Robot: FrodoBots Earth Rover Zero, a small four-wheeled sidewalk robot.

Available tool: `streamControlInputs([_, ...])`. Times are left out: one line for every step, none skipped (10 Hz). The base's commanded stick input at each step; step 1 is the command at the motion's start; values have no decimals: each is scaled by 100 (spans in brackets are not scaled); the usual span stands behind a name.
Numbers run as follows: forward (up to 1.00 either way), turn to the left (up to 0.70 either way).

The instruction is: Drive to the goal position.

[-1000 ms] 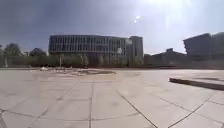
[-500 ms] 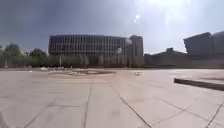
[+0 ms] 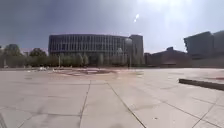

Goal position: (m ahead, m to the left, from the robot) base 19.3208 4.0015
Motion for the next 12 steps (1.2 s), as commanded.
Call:
streamControlInputs([70,-34])
streamControlInputs([70,-34])
streamControlInputs([70,-34])
streamControlInputs([70,-34])
streamControlInputs([70,-34])
streamControlInputs([70,-34])
streamControlInputs([70,1])
streamControlInputs([70,1])
streamControlInputs([70,1])
streamControlInputs([70,1])
streamControlInputs([70,1])
streamControlInputs([70,1])
